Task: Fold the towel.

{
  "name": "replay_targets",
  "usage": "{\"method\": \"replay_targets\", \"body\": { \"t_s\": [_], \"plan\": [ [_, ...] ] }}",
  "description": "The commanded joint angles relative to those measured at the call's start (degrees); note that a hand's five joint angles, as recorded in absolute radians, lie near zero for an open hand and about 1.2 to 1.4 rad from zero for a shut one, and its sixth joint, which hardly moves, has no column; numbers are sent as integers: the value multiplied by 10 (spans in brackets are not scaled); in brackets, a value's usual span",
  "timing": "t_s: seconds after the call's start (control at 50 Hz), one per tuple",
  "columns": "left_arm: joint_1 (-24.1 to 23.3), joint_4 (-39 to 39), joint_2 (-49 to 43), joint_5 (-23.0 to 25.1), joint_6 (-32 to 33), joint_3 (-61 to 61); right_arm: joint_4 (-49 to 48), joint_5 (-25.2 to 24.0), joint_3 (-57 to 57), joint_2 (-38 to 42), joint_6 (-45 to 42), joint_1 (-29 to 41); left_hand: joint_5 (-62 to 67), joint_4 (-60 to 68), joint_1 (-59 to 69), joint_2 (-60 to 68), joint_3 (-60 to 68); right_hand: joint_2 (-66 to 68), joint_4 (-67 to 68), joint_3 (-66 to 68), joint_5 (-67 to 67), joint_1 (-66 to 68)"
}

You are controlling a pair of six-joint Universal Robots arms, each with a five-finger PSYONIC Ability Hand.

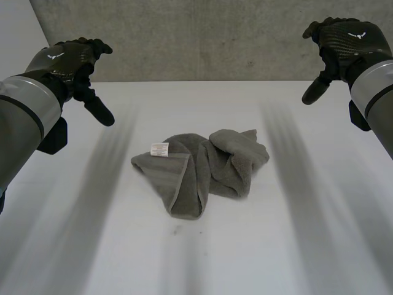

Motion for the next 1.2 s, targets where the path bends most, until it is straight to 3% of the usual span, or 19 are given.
{"method": "replay_targets", "body": {
  "t_s": [0.02, 0.08, 0.12, 0.18, 0.34, 0.52, 0.56, 0.64, 0.66, 0.68, 0.7, 0.72, 0.74, 0.76, 0.78, 0.9, 1.0, 1.1, 1.2],
  "plan": [
    [0, 1, -4, 6, 2, -3, 10, -52, 4, 4, -12, 8, -9, 10, 4, 10, 9, -61, -54, -41, -41, -34],
    [-4, 5, -11, 11, 7, -5, 14, -88, 4, 9, -24, 8, -4, 15, 9, 16, 14, -61, -54, -41, -41, -34],
    [-4, 6, -23, 15, 8, -4, 27, -171, -1, 30, -67, 8, -4, 15, 9, 16, 14, -61, -54, -41, -41, -34],
    [-11, 8, -67, 29, 8, 1, 31, -217, -19, 63, -108, 11, 0, 19, 12, 19, 18, -61, -54, -41, -41, -34],
    [-16, 65, -212, 67, 15, 29, 38, -232, -112, 187, -160, 66, 11, 30, 24, 31, 29, -61, -54, -41, -41, -34],
    [-17, 141, -337, 84, 82, 50, 38, -215, -192, 325, -268, 106, 67, 86, 80, 86, 85, -61, -54, -41, -41, -34],
    [-17, 146, -346, 84, 91, 50, 38, -185, -217, 368, -320, 115, 99, 118, 112, 118, 117, -61, -54, -41, -41, -34],
    [-17, 151, -359, 84, 104, 46, 38, -134, -234, 398, -372, 116, 293, 312, 306, 313, 311, -22, -14, -2, -2, 5],
    [-17, 152, -359, 84, 104, 45, 37, -112, -242, 405, -391, 117, 396, 415, 408, 415, 414, 70, 77, 90, 90, 97],
    [-17, 152, -359, 84, 104, 45, 37, -111, -242, 405, -391, 117, 397, 416, 409, 416, 415, 71, 78, 91, 91, 98],
    [-17, 152, -358, 85, 103, 44, 37, -96, -250, 407, -404, 117, 531, 551, 544, 551, 550, 211, 218, 230, 231, 238],
    [-17, 152, -356, 84, 103, 44, 38, -84, -257, 405, -407, 116, 654, 673, 667, 674, 672, 385, 393, 405, 405, 412],
    [-17, 152, -356, 84, 103, 44, 38, -84, -257, 405, -407, 116, 656, 675, 668, 675, 674, 387, 394, 407, 407, 414],
    [-17, 152, -351, 84, 103, 43, 38, -77, -262, 398, -402, 112, 682, 701, 695, 701, 700, 580, 588, 600, 600, 607],
    [-17, 152, -351, 84, 103, 43, 38, -74, -265, 385, -394, 109, 682, 701, 695, 702, 700, 638, 645, 658, 658, 665],
    [-17, 151, -276, 76, 96, 34, 37, -71, -261, 302, -339, 92, 682, 701, 695, 702, 700, 639, 646, 659, 659, 666],
    [-15, 151, -161, 74, 69, 25, 40, -75, -256, 168, -211, 51, 682, 701, 695, 702, 700, 639, 646, 659, 659, 666],
    [-11, 147, -1, 78, -45, 16, 43, -76, -239, 62, -120, 29, 682, 701, 695, 702, 700, 639, 646, 659, 659, 666],
    [1, 139, 98, 82, -118, -8, 62, -78, -208, -21, -93, 6, 682, 701, 695, 702, 700, 639, 646, 659, 659, 666]
  ]
}}
